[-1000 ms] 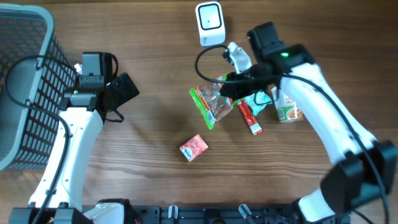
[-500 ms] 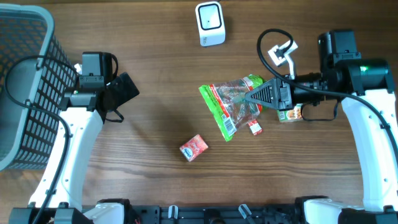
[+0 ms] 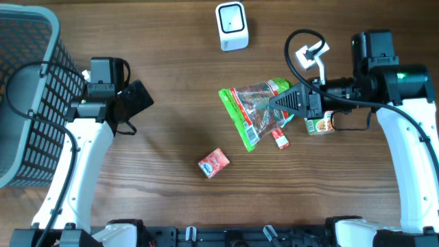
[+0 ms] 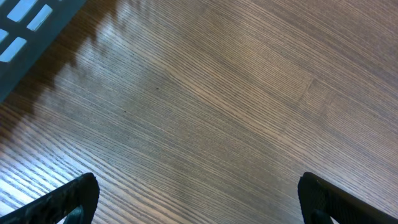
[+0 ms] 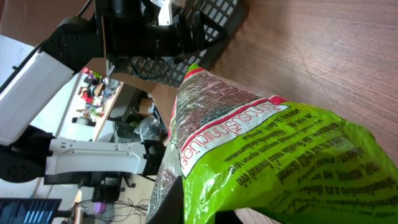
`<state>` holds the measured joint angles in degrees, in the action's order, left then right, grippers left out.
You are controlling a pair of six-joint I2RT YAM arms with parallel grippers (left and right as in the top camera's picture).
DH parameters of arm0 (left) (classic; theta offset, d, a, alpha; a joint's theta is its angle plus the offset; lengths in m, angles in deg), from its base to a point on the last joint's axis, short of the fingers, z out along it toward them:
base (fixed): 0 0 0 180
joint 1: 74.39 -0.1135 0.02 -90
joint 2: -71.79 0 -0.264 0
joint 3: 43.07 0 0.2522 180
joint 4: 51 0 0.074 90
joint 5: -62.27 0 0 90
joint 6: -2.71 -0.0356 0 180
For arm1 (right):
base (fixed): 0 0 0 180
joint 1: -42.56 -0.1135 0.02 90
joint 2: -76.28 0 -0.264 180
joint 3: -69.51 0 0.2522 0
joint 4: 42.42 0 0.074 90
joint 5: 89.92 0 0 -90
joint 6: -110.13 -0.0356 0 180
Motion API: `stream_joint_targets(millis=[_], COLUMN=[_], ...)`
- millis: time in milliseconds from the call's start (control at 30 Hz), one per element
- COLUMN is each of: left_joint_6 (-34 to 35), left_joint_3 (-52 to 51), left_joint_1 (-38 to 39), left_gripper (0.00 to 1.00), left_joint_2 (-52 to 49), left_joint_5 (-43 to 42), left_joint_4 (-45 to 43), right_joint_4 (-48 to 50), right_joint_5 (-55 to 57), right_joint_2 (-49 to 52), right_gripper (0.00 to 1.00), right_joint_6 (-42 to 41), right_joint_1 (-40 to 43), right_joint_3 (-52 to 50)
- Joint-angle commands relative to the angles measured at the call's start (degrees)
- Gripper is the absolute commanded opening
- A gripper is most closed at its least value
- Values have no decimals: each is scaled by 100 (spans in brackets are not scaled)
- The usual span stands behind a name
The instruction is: Scan the item barcode
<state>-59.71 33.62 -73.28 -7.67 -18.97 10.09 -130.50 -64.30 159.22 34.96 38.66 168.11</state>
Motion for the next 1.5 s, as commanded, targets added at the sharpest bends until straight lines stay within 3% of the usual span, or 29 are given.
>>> stream_joint_targets(millis=[0, 133, 233, 367, 500, 600, 700, 867, 1033, 1233, 1367, 1467], left_joint_6=[31, 31, 31, 31, 31, 31, 31, 31, 31, 31, 31, 31], left_joint_3=[4, 7, 7, 7, 7, 7, 7, 7, 7, 7, 7, 7], left_joint_1=[-22, -22, -22, -22, -22, -22, -22, -24, -22, -22, -22, -22], left_gripper=[100, 100, 100, 100, 100, 100, 100, 100, 100, 100, 100, 100], left_joint_2=[72, 72, 72, 72, 72, 72, 72, 72, 72, 72, 72, 72], left_joint_5=[55, 52, 55, 52, 55, 55, 55, 55, 52, 55, 55, 55], left_joint_4=[-13, -13, -13, -13, -13, -13, -13, -13, -13, -13, -13, -13], right_joint_4=[33, 540, 1718, 3375, 3491, 3821, 3917, 2551, 761, -994, -175, 970], right_joint_5=[208, 942, 1659, 2363, 3150, 3084, 2787, 3088, 3810, 4518, 5643, 6555], right_joint_2=[-81, -76, -76, 48, 258, 256, 256, 258, 588, 2369, 3086, 3421], right_gripper=[4, 4, 4, 4, 4, 4, 4, 4, 4, 4, 4, 4], right_joint_6=[9, 15, -87, -944, -1373, -1847, -1497, -577, 321, 1244, 2667, 3014], right_joint_1=[-24, -376, -861, -1357, -1410, -1410, -1414, -1416, -1414, -1471, -2074, -2476], right_joint_3=[-42, -573, -1362, -2168, -2208, -2208, -2184, -734, 1661, 5381, 5552, 5541])
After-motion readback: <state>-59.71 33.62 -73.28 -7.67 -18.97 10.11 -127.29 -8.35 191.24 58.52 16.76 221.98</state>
